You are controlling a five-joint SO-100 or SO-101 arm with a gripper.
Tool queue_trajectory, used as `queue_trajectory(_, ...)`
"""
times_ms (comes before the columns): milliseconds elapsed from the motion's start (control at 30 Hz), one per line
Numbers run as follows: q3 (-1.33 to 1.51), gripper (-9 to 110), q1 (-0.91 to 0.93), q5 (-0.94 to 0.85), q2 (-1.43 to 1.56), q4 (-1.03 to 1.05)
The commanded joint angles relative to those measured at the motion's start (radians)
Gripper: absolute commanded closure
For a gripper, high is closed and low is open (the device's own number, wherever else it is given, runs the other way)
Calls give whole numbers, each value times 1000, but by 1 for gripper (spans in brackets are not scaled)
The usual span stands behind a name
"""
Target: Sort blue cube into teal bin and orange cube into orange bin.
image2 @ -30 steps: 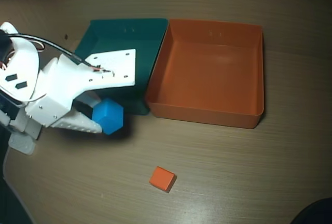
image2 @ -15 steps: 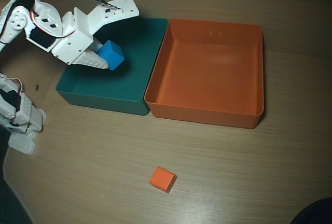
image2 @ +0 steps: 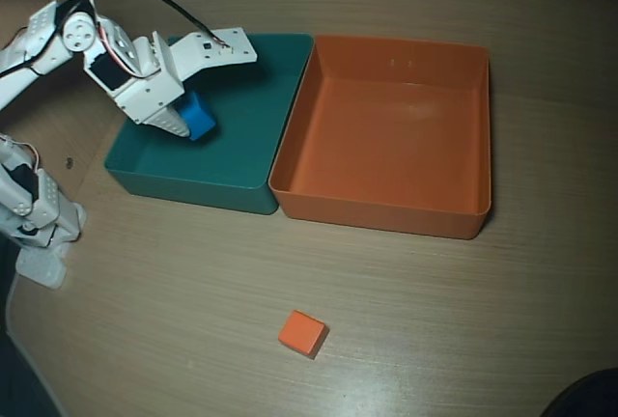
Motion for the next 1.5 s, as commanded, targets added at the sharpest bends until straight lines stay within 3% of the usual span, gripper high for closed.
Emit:
queue_trajectory(0, -21, 107, -8, 8, -21, -14)
queue_trajectory(567, -5, 106, -21, 32, -114, -172)
queue_trajectory(900, -3, 71, -8, 15, -114, -161)
queue_trajectory(1033, -3, 64, -5, 15, -104, -161)
queue_trajectory(1300, -20, 65, 40, 32, -61, -160)
queue_trajectory(1467, -20, 77, 127, 32, 32, -160)
